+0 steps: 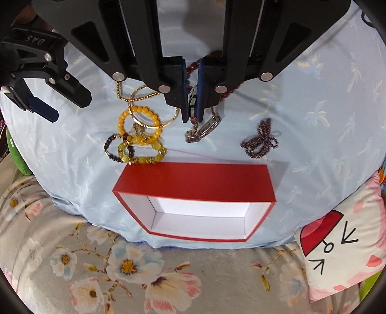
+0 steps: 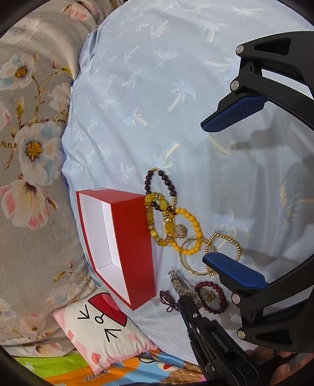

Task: Organize jewelry
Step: 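Grasp the silver wristwatch with the left gripper while the right gripper grasps the gold chain bracelet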

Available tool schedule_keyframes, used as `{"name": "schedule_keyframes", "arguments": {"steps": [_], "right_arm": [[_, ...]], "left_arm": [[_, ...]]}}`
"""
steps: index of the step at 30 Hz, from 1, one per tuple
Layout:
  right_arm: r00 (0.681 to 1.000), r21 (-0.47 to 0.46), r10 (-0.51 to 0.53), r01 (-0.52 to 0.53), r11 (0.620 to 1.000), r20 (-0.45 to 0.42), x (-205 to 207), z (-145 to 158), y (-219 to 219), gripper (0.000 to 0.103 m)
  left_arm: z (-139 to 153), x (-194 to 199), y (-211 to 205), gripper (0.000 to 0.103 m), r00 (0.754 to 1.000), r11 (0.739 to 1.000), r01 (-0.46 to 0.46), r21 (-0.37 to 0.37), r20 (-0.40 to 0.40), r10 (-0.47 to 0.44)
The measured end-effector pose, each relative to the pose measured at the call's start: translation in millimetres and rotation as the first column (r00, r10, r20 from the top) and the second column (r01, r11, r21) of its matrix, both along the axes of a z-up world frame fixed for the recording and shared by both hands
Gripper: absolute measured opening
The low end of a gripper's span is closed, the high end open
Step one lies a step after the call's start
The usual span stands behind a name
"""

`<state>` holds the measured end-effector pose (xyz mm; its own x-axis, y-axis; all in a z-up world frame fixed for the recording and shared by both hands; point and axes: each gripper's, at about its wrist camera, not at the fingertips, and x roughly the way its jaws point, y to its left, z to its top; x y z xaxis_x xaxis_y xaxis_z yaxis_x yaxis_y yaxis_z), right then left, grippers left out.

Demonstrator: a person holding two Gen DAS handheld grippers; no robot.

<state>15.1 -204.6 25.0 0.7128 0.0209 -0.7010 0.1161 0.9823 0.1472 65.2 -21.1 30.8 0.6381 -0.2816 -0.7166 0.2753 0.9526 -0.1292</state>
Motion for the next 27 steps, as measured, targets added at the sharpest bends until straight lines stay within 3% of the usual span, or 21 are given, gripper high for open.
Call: {"name": "schedule_keyframes", "arguments": {"steps": [8, 13, 20, 27], "right_arm": [[0.996, 0.049, 0.085, -0.085, 0.995, -0.017, 6, -6, 20, 0.095], [0.992, 0.037, 0.118, -0.117, 0.992, -0.051, 16, -16, 32, 0.074], [0.987, -0.001, 0.135, -0.136, 0.991, -0.083, 23, -30, 40, 0.059], [0.983, -0.011, 0.16, -0.161, 0.987, -0.087, 25, -30, 43, 0.024]], "left_arm": [[24, -7, 34, 0.006, 0.997, 0.998, -0.063, -0.027, 0.038, 0.064], [22, -11, 52, 0.006, 0.995, 0.995, -0.095, -0.038, 0.026, 0.096], [11, -14, 61, 0.006, 0.994, 0.993, -0.112, -0.041, -0.007, 0.112], [5, -17, 58, 0.006, 0.995, 0.994, -0.097, -0.046, -0.02, 0.096]]}}
